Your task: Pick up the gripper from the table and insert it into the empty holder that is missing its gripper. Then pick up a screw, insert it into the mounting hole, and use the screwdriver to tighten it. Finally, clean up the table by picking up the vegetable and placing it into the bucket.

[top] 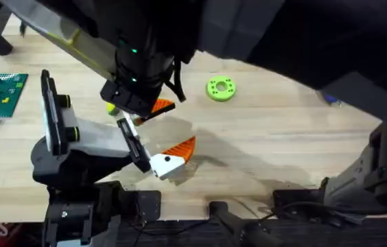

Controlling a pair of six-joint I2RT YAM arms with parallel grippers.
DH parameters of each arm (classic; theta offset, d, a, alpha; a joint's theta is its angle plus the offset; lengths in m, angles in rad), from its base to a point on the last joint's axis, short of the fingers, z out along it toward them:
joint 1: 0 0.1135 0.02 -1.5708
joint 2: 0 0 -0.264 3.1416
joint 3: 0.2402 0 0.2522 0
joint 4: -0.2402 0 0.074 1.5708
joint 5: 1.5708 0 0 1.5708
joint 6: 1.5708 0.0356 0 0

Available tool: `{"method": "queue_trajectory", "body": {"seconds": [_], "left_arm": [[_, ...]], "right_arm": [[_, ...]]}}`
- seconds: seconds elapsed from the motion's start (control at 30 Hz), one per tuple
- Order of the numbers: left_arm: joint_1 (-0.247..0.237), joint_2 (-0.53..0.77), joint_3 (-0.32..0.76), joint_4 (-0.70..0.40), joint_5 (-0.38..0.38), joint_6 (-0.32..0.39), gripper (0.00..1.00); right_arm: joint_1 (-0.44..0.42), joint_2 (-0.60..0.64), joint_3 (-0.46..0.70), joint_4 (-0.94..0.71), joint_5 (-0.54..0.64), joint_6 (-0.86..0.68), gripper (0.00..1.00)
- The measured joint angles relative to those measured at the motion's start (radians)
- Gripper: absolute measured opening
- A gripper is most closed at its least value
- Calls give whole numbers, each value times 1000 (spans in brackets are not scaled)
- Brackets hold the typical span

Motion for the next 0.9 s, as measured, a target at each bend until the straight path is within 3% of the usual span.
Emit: {"method": "queue_trajectory", "body": {"seconds": [0.9], "left_arm": [[0, 0, 0, 0, 0, 0, 987]], "right_arm": [[0, 0, 0, -9, -6, -6, 7]]}}
